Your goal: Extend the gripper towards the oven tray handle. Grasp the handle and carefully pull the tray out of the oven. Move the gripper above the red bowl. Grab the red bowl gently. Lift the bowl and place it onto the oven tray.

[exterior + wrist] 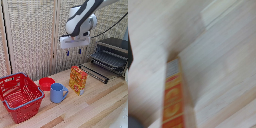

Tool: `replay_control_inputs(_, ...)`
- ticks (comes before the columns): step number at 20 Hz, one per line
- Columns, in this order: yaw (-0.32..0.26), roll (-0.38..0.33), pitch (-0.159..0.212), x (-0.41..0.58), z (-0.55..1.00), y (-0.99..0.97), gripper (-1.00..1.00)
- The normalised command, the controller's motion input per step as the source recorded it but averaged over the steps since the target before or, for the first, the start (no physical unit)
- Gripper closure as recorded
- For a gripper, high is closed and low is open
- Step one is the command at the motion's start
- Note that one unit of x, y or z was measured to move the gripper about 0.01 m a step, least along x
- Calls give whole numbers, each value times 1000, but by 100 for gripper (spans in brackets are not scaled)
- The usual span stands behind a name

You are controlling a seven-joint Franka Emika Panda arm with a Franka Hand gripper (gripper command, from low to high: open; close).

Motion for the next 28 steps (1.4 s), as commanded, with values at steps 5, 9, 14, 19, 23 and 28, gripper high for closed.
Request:
replay_control_inputs(5,-76,157,-84,21,142,761,-100)
replay_control_inputs(9,-102,86,-101,-4,-20,796,-100)
replay_control_inputs(14,-90,45,-101,-144,-192,641,-100)
replay_control_inputs(19,-78,9,-64,-226,-335,547,-100)
replay_control_inputs(23,-68,1,-5,-226,-345,331,-100)
replay_control_inputs(28,-52,0,44,-182,-181,62,-100)
